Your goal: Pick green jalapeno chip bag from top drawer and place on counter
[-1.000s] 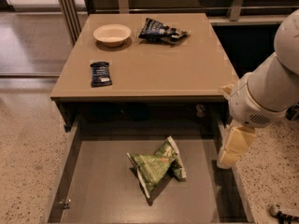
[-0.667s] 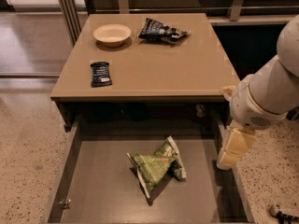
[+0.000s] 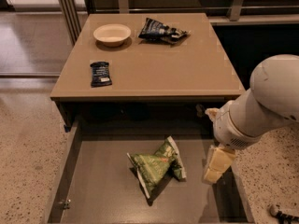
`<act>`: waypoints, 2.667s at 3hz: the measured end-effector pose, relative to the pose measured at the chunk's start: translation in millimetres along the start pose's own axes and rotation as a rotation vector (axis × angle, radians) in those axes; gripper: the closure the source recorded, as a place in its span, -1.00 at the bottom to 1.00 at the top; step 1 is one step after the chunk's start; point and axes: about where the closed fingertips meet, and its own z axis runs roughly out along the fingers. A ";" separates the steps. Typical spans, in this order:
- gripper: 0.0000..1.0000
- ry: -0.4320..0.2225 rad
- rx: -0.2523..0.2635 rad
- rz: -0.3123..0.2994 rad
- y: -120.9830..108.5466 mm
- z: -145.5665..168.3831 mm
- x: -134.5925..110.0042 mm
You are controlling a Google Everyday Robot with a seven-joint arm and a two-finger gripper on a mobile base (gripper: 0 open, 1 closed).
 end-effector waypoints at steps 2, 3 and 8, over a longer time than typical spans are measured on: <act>-1.00 -0.024 -0.039 -0.006 27.7 95.6 -6.3; -1.00 -0.026 -0.044 -0.009 27.7 99.0 -7.4; -0.69 -0.065 -0.112 -0.057 35.9 181.6 -33.4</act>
Offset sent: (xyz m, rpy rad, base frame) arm -0.0082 0.0316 -0.0966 0.0392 0.0619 -0.0040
